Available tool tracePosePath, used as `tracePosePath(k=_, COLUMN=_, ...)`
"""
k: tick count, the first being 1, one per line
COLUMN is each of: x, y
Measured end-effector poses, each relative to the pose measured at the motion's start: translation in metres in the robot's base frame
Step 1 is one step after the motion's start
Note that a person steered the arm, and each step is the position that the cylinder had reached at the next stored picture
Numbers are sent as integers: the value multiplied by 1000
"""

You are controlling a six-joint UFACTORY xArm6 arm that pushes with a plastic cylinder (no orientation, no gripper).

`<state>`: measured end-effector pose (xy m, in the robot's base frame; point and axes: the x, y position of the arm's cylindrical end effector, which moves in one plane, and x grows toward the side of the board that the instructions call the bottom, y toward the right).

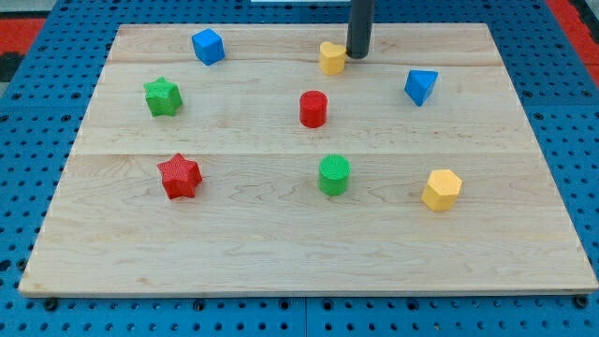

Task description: Slide the yellow heart top left of the red circle

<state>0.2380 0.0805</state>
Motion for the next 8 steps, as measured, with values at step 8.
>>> tracePosePath(k=8, x=109, y=3)
